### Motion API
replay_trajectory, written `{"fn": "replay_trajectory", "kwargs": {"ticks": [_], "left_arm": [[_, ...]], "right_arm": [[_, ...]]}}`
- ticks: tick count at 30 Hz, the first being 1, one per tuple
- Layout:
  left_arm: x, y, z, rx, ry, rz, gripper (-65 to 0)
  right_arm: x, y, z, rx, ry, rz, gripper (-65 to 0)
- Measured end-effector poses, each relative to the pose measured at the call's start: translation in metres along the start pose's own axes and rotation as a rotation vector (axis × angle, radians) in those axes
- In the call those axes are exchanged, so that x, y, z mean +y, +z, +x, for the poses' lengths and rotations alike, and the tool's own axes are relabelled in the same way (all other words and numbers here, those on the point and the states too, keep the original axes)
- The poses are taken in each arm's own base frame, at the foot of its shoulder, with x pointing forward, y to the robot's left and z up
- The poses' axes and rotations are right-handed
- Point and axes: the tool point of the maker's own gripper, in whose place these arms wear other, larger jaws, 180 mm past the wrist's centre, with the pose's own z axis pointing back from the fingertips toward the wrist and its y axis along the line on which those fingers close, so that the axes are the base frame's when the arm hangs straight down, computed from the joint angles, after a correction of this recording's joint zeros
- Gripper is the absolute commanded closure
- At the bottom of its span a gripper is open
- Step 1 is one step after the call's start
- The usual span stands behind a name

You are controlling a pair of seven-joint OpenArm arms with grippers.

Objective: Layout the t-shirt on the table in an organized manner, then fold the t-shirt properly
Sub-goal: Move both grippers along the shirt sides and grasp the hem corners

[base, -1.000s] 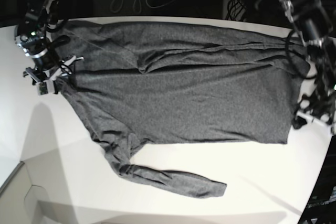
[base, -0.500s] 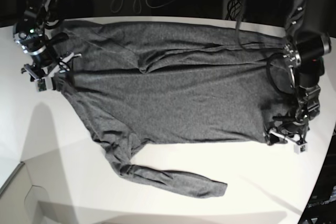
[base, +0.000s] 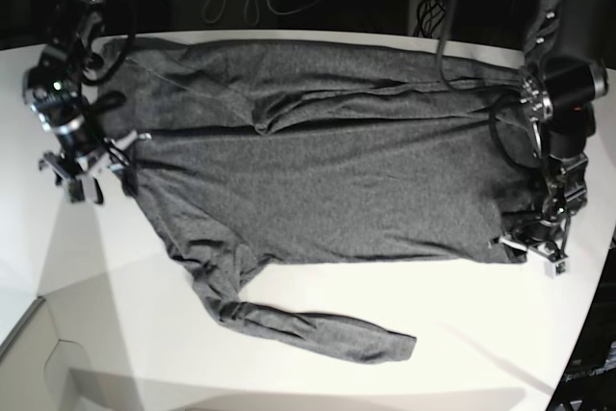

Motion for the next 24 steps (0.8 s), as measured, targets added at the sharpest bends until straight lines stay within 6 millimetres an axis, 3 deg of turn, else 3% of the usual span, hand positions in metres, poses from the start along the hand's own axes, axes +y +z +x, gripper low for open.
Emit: {"fn": "replay_trajectory", "kwargs": {"ticks": [3, 5, 8, 10, 15, 19, 24], "left_arm": [[0.0, 0.0, 0.0, 0.001, 0.001, 0.0, -12.8], [0.0, 0.0, 0.0, 0.002, 0.0, 0.0, -10.0], [0.0, 0.0, -0.002, 0.003, 0.0, -0.001, 0.0], [-0.001, 0.0, -0.002, 0.004, 0.001, -0.002, -0.5], [-0.002, 0.0, -0.002, 0.004, 0.002, -0.004, -0.2], [-0.002, 0.0, -0.002, 0.003, 0.002, -0.005, -0.2], [-0.002, 0.0, -0.002, 0.004, 0.002, -0.005, -0.2]], "right_arm": [[0.014, -0.022, 0.001, 0.048, 0.011, 0.064, -36.5], [0.015, -0.04, 0.004, 0.075, 0.002, 0.084, -36.5], [0.007, -0.068, 0.017, 0.1, 0.027, 0.08, -36.5], [0.005, -0.085, 0.021, 0.128, 0.048, 0.08, -36.5], [0.023, -0.119, 0.014, 0.19, 0.029, 0.139, -36.5], [0.03, -0.133, 0.018, 0.139, -0.011, 0.177, -36.6], [0.041, -0.14, 0.005, 0.146, -0.06, 0.215, -36.5]]}}
